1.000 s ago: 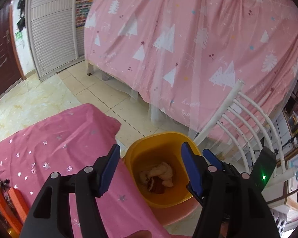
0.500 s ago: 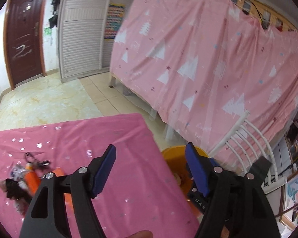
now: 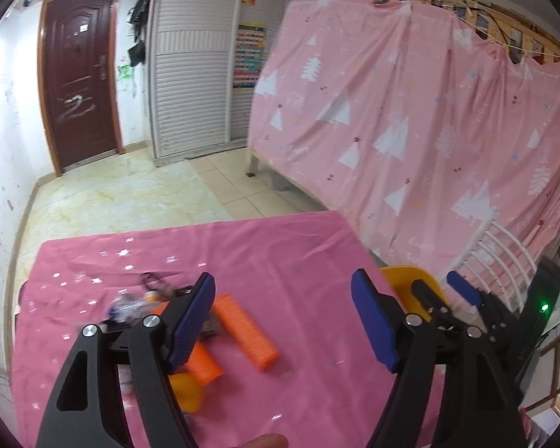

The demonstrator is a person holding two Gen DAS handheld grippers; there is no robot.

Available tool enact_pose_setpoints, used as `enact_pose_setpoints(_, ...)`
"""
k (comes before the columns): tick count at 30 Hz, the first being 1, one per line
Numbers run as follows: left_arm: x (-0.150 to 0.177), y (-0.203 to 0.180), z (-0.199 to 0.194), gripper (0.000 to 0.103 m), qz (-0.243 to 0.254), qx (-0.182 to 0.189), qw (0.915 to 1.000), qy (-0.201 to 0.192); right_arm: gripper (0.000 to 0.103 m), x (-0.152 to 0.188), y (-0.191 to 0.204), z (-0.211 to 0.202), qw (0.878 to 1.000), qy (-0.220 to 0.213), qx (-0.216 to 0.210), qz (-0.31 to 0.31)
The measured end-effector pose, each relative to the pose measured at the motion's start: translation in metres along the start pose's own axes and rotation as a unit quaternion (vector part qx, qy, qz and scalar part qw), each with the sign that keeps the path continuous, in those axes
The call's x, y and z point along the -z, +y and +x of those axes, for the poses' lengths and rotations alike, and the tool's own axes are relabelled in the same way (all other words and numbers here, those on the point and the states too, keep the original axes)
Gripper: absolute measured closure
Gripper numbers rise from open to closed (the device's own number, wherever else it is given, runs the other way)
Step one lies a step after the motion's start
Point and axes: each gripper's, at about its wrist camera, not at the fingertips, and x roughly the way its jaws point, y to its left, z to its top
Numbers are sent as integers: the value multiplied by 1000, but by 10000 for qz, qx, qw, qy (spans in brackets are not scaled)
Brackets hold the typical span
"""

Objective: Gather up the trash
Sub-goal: 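Move both tools back over the remaining items on the table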

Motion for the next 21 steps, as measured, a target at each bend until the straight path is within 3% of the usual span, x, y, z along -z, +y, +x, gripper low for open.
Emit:
enact_pose_setpoints(12, 2, 108, -10, 23, -485, -421, 9979, 88, 30, 7, 81, 23, 9957, 437, -590, -572)
enact_pose_setpoints(14, 2, 120, -8, 23, -552, -475, 9973, 112, 23, 9, 92, 28, 9940, 558, -680, -644)
enact_pose_setpoints(21, 13, 166, 13, 23, -832, -585, 9942, 349, 23, 17, 121, 43, 9894, 794, -834, -889)
